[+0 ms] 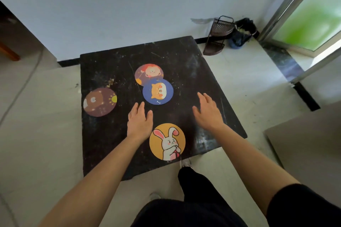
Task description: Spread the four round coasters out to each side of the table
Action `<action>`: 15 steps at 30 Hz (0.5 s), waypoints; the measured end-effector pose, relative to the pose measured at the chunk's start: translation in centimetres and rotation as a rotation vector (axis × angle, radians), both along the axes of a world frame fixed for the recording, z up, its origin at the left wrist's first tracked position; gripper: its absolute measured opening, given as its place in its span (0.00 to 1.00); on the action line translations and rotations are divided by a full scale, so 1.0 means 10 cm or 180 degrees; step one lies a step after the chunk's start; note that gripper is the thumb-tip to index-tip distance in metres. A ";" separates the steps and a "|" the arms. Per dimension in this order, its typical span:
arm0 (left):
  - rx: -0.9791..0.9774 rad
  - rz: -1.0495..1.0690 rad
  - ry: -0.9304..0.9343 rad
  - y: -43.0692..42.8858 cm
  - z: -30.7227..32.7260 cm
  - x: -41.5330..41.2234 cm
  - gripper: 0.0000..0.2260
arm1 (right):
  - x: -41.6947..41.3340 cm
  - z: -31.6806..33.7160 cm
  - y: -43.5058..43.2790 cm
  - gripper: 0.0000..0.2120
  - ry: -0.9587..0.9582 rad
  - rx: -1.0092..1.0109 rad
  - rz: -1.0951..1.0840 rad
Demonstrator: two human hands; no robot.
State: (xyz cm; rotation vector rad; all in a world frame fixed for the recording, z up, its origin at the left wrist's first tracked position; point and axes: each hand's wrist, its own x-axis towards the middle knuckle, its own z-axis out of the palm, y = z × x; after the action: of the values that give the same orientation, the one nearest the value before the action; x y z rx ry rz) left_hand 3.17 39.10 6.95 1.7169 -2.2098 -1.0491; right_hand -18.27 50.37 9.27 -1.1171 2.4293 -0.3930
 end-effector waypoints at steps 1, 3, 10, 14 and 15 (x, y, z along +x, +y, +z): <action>-0.0026 -0.0019 0.0005 0.01 0.03 -0.03 0.25 | 0.00 0.02 0.03 0.29 0.0028 -0.0018 -0.0029; -0.0093 -0.0095 -0.0024 0.04 0.09 -0.09 0.26 | -0.03 0.05 0.09 0.29 0.0107 -0.0025 -0.0054; -0.0766 -0.0133 -0.0083 0.23 0.39 -0.51 0.26 | -0.49 0.16 0.19 0.30 0.0780 -0.0361 0.0423; -0.1384 -0.0052 -0.0178 0.37 0.49 -1.01 0.26 | -1.08 0.15 0.21 0.30 0.1122 -0.0797 0.0714; -0.1461 0.0004 -0.0197 0.40 0.50 -1.18 0.26 | -1.26 0.13 0.23 0.30 0.1151 -0.0811 0.0796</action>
State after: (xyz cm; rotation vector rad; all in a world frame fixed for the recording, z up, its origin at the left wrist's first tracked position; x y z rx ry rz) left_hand -8.62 43.15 11.92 1.5560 -2.2554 -0.4384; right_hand -30.90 52.72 10.58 -1.7113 2.5439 -0.4617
